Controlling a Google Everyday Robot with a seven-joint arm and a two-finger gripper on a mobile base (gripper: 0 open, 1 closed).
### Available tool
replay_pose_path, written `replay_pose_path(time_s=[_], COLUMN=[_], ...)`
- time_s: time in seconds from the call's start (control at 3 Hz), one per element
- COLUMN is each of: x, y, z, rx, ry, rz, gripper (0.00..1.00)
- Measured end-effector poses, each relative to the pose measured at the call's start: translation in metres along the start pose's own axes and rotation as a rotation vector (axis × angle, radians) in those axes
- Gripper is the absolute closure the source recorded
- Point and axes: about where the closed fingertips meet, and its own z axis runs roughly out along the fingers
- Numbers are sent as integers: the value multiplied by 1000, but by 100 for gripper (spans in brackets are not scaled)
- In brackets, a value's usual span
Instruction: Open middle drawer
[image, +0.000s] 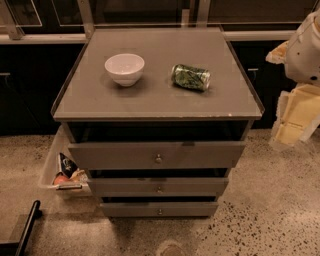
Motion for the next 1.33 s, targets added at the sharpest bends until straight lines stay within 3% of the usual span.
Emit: replay_pose_path(time_s=[0.33,0.67,1.33], x=[0,5,33], y=[0,0,16], z=[0,23,108], rx=[0,-14,-127], ry=[0,18,-3], rz=[0,6,-7], gripper=[0,0,0])
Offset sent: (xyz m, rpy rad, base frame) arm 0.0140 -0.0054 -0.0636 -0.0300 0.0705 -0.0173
